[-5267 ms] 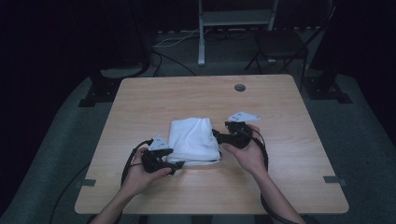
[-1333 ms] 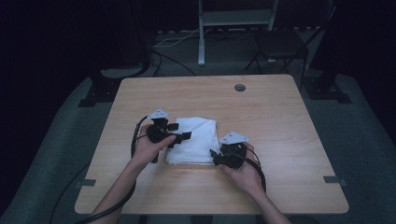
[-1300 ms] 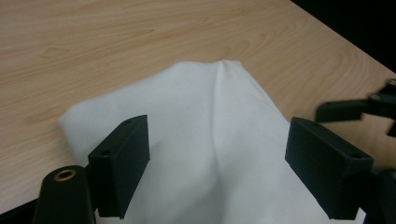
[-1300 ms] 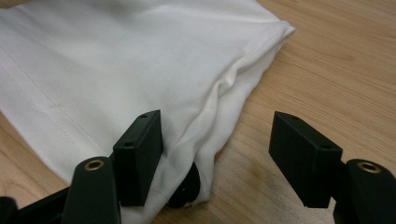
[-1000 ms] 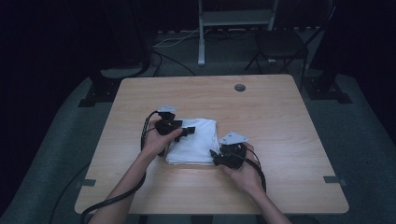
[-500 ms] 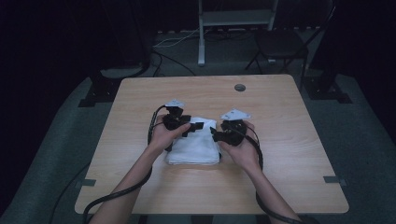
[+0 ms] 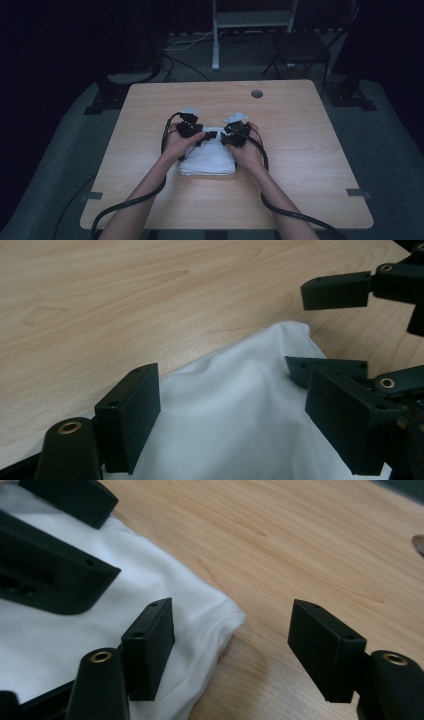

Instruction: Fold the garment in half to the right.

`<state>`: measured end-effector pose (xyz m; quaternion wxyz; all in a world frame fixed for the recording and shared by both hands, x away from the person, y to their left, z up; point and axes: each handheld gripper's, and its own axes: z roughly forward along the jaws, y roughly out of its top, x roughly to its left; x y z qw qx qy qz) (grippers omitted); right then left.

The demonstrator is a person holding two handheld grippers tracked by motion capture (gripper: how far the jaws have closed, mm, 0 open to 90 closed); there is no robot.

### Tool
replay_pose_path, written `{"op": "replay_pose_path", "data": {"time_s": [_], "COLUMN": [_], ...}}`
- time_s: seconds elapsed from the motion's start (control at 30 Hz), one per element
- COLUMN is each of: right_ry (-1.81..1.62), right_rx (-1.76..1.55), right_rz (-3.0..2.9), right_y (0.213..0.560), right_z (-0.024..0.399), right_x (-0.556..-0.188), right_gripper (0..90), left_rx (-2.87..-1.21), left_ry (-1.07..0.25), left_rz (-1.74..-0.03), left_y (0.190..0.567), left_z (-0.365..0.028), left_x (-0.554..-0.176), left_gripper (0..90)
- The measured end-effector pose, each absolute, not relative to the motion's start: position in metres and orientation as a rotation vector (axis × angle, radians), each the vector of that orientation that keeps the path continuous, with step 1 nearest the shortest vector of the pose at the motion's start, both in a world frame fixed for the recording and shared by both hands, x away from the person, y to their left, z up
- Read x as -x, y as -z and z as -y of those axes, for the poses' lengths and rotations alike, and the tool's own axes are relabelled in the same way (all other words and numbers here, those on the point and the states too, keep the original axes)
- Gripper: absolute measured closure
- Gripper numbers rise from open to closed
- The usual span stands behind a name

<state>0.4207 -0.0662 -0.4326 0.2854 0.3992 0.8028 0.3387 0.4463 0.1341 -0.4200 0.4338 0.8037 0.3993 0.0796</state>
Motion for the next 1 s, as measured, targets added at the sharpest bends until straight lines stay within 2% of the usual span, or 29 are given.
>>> {"op": "replay_pose_path", "data": {"time_s": [0.17,0.27,0.43,0.77,1.0], "right_ry": [-0.998,-1.027,-1.053,-1.027,-1.041], "right_rx": [-0.958,-0.918,-0.918,-0.953,-0.984], "right_rz": [-2.17,-2.233,-2.241,-2.262,-2.264], "right_y": [0.407,0.411,0.418,0.434,0.44], "right_z": [0.076,0.082,0.086,0.088,0.088], "right_x": [-0.375,-0.344,-0.325,-0.318,-0.319], "right_gripper": [32.2,31.1,31.0,31.4,33.2], "left_rx": [-2.035,-2.066,-2.07,-2.034,-2.045], "left_ry": [-0.199,-0.135,-0.114,-0.021,-0.026], "left_rz": [-0.893,-0.852,-0.809,-0.872,-0.875], "left_y": [0.403,0.409,0.419,0.438,0.436], "left_z": [-0.155,-0.169,-0.176,-0.187,-0.187], "left_x": [-0.391,-0.346,-0.308,-0.299,-0.3], "left_gripper": [21.8,21.8,21.8,21.8,21.8]}}
